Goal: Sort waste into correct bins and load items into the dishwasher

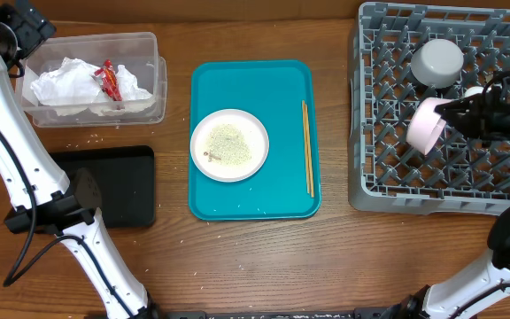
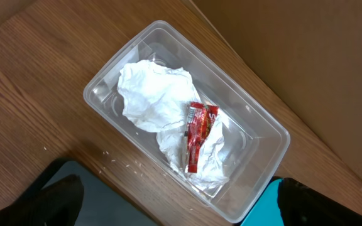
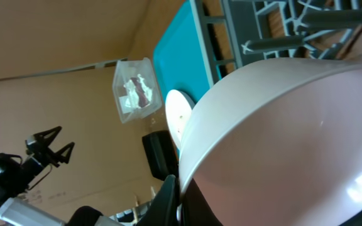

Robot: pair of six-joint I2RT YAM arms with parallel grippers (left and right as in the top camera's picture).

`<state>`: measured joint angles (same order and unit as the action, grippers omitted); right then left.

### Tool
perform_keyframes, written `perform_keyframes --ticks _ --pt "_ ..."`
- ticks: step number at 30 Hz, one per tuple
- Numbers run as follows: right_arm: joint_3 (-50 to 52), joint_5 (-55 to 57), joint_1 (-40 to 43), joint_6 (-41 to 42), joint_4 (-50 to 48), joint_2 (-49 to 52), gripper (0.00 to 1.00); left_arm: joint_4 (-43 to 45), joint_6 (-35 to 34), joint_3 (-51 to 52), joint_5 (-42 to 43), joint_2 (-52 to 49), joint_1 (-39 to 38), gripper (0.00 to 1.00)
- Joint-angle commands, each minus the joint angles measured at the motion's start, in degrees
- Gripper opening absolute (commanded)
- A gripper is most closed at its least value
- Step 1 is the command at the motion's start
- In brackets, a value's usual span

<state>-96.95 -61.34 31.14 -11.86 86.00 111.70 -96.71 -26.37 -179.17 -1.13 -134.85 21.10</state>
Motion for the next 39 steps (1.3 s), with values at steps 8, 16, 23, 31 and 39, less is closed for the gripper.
perform_keyframes --ticks 8,16,23,31,39 --pt "0.24 1.07 0.13 -0.37 1.36 -0.35 0.05 -0.09 1.29 -0.11 -0.37 0.17 0.22 1.00" --pt "0.24 2.10 0.11 -0.37 1.27 -0.35 0.11 -0.09 1.29 -0.11 -0.37 0.17 0.22 1.00" --pt "0.24 -4.00 -0.17 -0.37 -0.70 -0.35 0.04 -0.09 1.29 -0.11 -0.39 0.17 0.22 1.00" --pt "-0.46 0.85 -2.36 -0.39 -2.71 -0.48 0.04 -0.09 1.29 -0.11 -0.39 0.17 0.22 1.00" --pt "-7.45 28.50 -10.23 11.89 -4.55 -3.45 0.19 -0.09 1.29 -0.11 -0.37 0.17 0.22 1.00"
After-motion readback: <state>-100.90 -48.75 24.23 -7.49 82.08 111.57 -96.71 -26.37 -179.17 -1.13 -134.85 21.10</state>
